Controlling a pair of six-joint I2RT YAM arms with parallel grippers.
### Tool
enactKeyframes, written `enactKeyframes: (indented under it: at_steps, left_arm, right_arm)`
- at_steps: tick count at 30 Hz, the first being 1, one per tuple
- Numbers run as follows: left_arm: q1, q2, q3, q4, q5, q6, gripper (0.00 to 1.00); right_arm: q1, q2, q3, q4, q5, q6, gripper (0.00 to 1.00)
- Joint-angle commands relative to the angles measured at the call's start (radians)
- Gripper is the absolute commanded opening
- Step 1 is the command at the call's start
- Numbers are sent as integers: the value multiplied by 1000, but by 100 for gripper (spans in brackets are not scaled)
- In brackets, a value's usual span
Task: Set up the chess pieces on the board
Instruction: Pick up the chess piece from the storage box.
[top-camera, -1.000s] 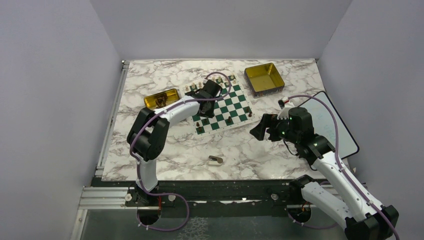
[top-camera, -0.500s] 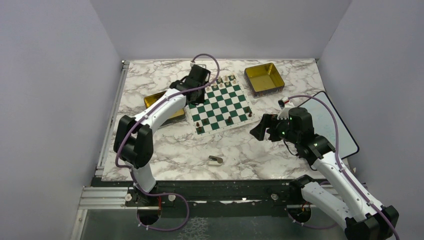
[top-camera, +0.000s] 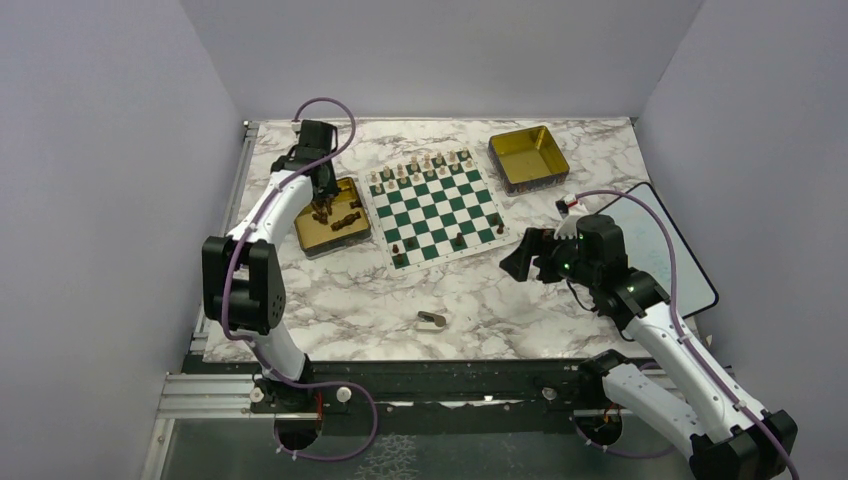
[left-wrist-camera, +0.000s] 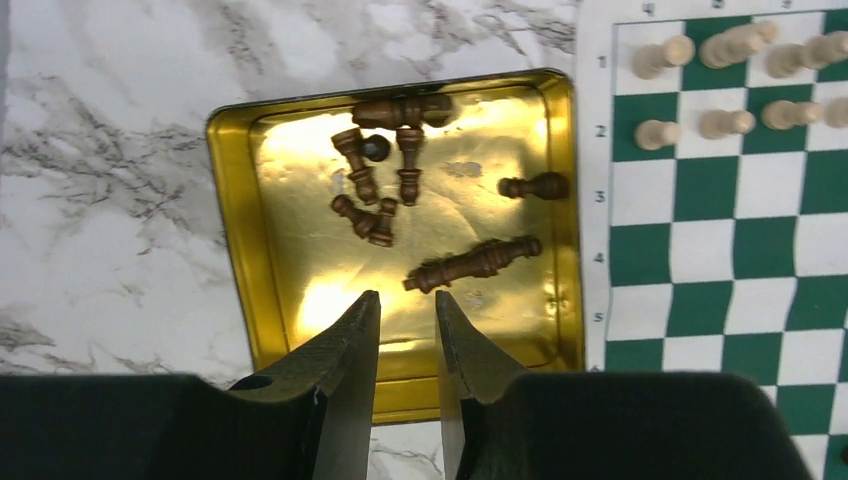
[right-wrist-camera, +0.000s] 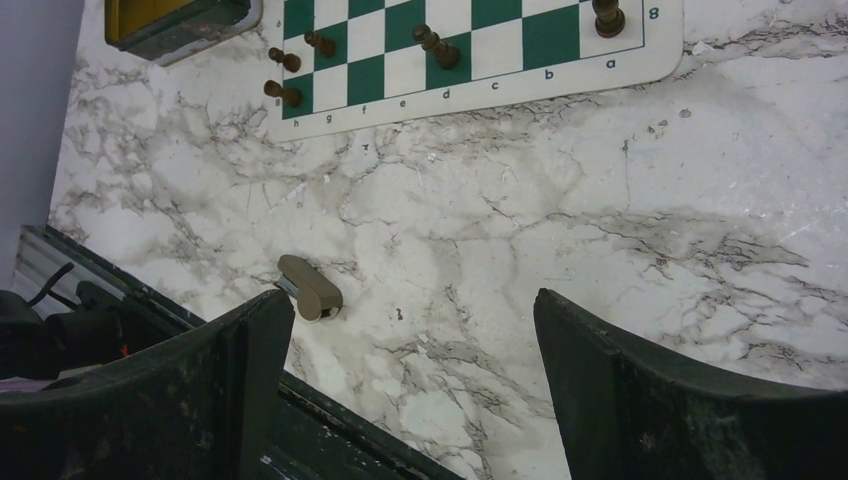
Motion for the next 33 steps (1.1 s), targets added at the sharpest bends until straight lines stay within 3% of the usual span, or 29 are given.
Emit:
enactKeyframes:
  at_steps: [1, 7, 33]
  left_arm:
    - [85, 2, -24, 41, 18, -3, 27]
    - [131, 49, -25, 95, 44, 28, 28]
    - [135, 227, 6, 263, 45, 50, 30]
  right_arm:
    - [-5, 2, -4, -9, 16, -19, 95]
    - [-4, 0, -9, -10, 25, -19, 95]
    - [-5, 56, 10, 10, 38, -28, 95]
